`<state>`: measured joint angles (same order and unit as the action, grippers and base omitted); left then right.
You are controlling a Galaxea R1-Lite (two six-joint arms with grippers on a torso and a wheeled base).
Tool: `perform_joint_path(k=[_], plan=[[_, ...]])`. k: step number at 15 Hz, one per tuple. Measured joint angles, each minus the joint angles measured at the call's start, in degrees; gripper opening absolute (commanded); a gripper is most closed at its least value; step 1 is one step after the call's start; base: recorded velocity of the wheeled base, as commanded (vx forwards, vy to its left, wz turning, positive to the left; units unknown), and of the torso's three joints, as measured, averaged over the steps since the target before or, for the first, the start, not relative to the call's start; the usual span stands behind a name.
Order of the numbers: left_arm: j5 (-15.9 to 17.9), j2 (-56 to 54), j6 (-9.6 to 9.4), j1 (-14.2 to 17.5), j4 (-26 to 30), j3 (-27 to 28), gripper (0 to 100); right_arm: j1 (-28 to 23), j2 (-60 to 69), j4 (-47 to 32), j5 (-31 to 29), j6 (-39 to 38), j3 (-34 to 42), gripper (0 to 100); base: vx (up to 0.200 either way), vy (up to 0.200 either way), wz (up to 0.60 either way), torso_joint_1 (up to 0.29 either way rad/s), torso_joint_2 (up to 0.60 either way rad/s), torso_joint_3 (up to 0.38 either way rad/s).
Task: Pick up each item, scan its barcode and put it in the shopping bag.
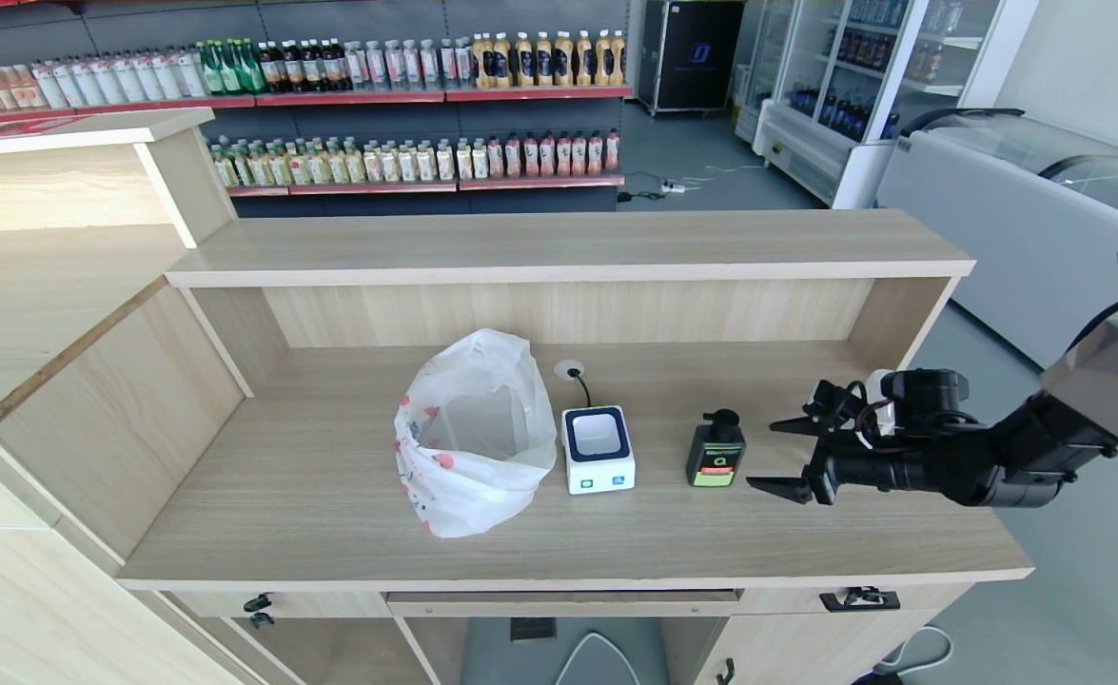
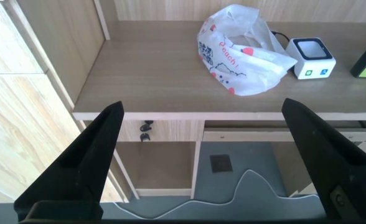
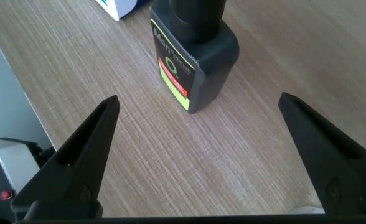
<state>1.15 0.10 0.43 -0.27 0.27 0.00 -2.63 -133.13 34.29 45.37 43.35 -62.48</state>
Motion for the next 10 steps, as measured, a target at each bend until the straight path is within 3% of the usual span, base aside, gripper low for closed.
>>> perform_joint_path(k=[10], plan=[[0.00, 0.00, -0.02, 0.00, 0.00, 0.00, 100, 1.73, -4.90, -0.16, -0.05, -0.20, -5.63, 100, 0.000, 0.000, 0.00, 0.000, 0.00, 0.000]])
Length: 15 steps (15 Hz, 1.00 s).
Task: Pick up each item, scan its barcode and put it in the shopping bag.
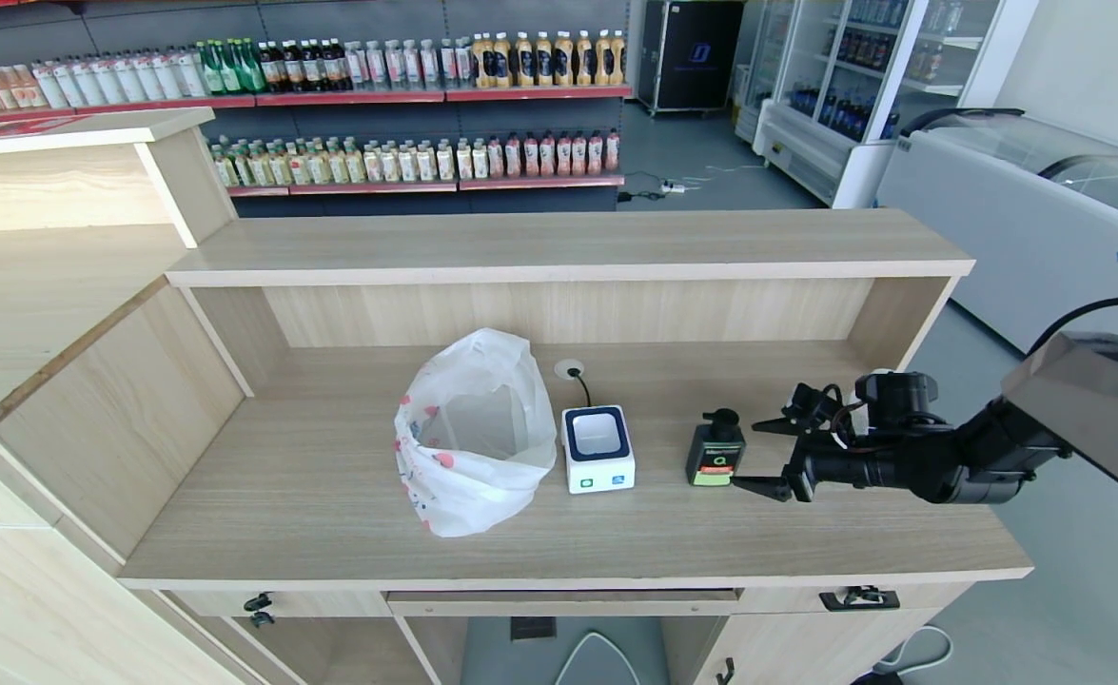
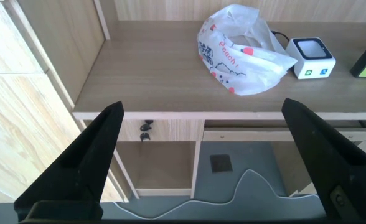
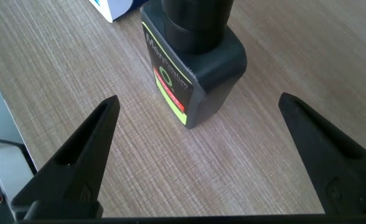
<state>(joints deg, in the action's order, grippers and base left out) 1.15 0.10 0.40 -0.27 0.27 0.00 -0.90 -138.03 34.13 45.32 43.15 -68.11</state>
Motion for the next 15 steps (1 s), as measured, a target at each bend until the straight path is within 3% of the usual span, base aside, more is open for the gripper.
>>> perform_joint_path(k=[15], plan=[[0.00, 0.00, 0.02, 0.00, -0.02, 0.00, 100, 3.43, -6.42, 0.05, 0.35, -3.08, -7.91, 100, 0.000, 0.000, 0.00, 0.000, 0.00, 0.000]])
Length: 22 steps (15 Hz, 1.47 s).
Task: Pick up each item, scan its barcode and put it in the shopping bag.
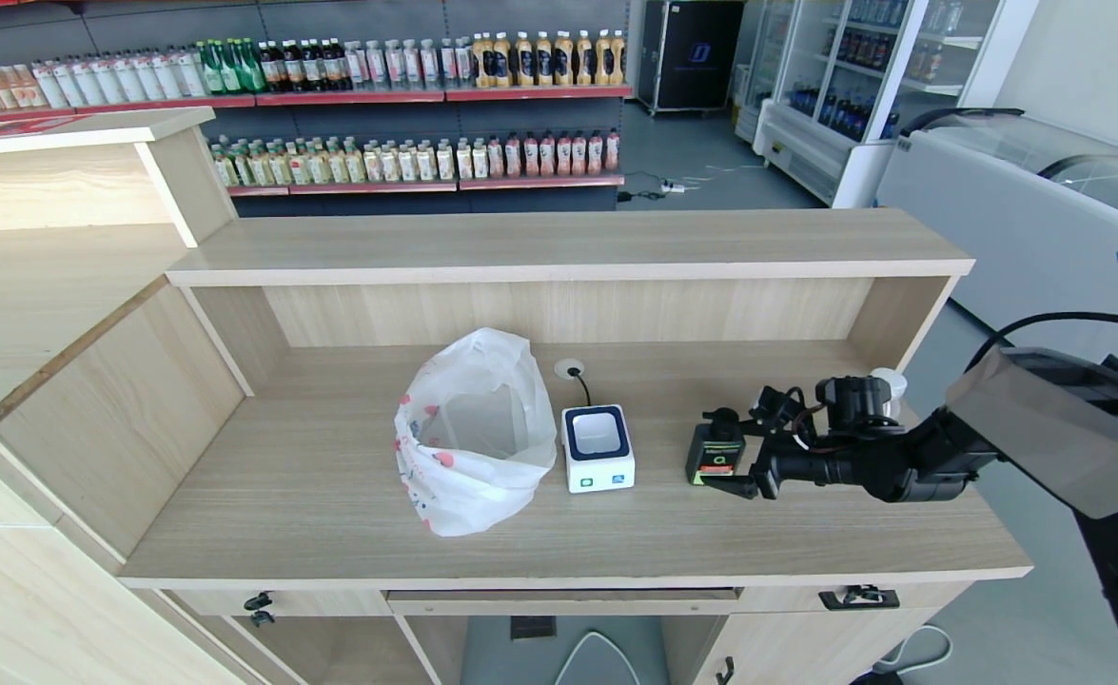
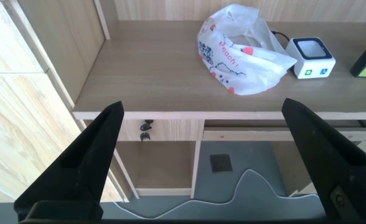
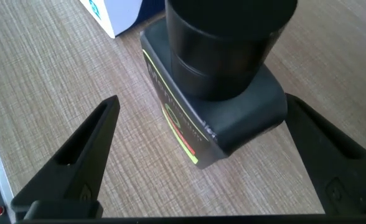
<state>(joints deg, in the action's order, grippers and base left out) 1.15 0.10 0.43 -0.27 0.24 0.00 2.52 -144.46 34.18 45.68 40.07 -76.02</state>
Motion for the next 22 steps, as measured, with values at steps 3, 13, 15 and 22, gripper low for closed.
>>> perform_joint_path(k=[3, 13, 15, 22], plan=[[-0.02, 0.00, 0.00, 0.00, 0.02, 0.00, 100, 0.17, -0.67, 0.02, 0.02, -0.02, -0.05, 0, 0.000, 0.000, 0.00, 0.000, 0.00, 0.000], [-0.02, 0.00, 0.00, 0.00, 0.02, 0.00, 100, -0.68, 3.89, 1.97, 0.05, 0.46, 4.39, 0, 0.000, 0.000, 0.00, 0.000, 0.00, 0.000], [-0.02, 0.00, 0.00, 0.00, 0.02, 0.00, 100, -1.49, 9.35, 2.68, 0.11, 1.08, 8.44, 0, 0.000, 0.000, 0.00, 0.000, 0.00, 0.000], [-0.02, 0.00, 0.00, 0.00, 0.02, 0.00, 100, -5.77, 39.36, 6.68, 0.00, 14.88, 24.23, 0, 0.000, 0.000, 0.00, 0.000, 0.00, 0.000]])
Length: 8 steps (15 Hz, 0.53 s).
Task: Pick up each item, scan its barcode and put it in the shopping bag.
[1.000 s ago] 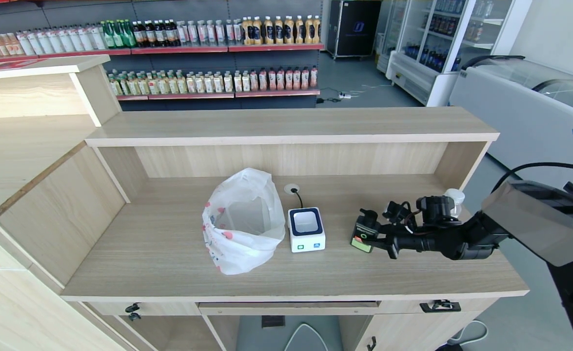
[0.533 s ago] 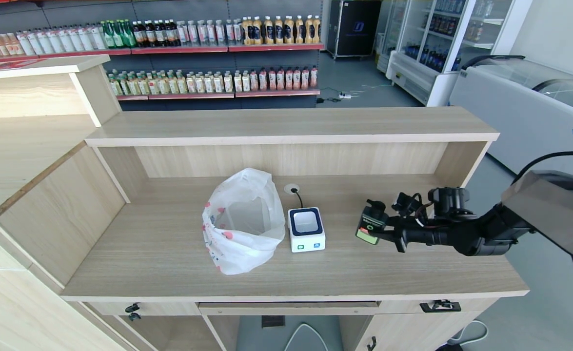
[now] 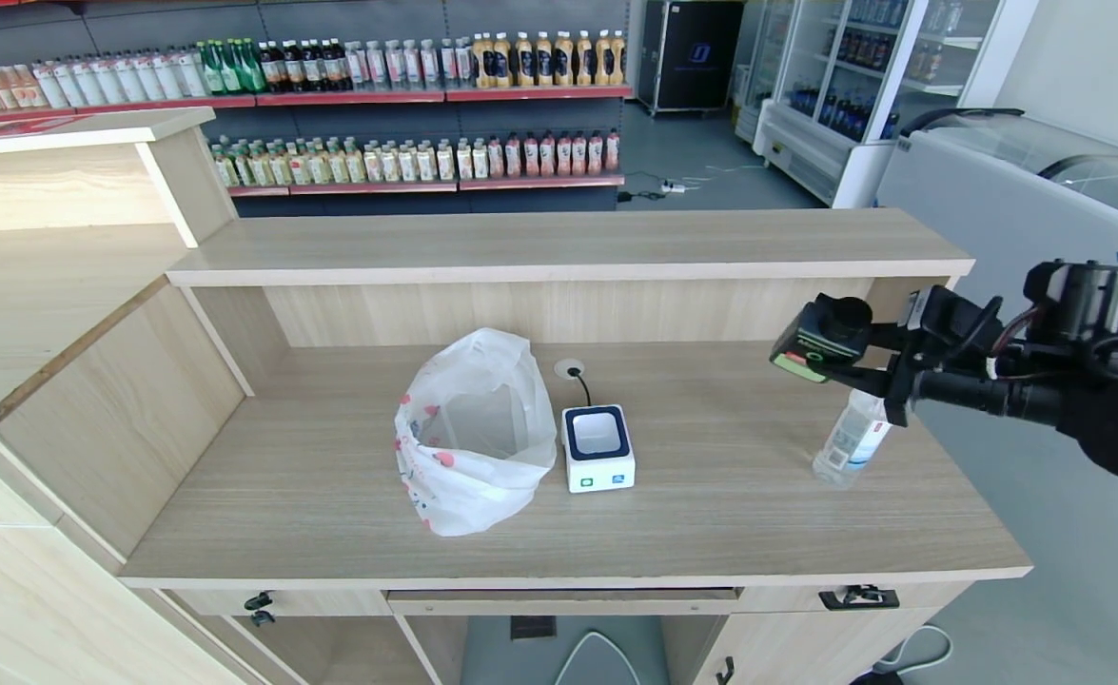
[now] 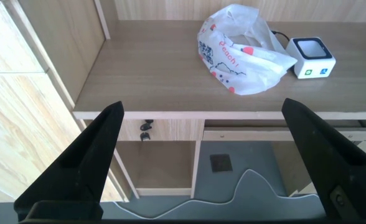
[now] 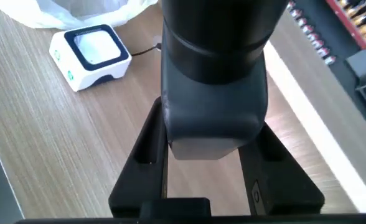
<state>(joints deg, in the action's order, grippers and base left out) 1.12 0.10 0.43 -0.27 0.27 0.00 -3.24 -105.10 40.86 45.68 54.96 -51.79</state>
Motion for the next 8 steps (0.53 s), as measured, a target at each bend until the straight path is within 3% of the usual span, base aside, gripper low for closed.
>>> perform_joint_path(k=[4, 6, 8], plan=[[0.00, 0.00, 0.00, 0.00, 0.00, 0.00, 100, -1.22, 18.86, 5.69, 3.36, 26.83, 15.08, 0, 0.000, 0.000, 0.00, 0.000, 0.00, 0.000], [0.02, 0.00, 0.00, 0.00, 0.00, 0.00, 100, -1.44, 24.64, 16.97, 5.14, 39.69, 18.75, 0, 0.000, 0.000, 0.00, 0.000, 0.00, 0.000], [0.02, 0.00, 0.00, 0.00, -0.02, 0.00, 100, -0.23, 28.03, 28.40, 5.89, 46.00, 20.61, 0, 0.000, 0.000, 0.00, 0.000, 0.00, 0.000]])
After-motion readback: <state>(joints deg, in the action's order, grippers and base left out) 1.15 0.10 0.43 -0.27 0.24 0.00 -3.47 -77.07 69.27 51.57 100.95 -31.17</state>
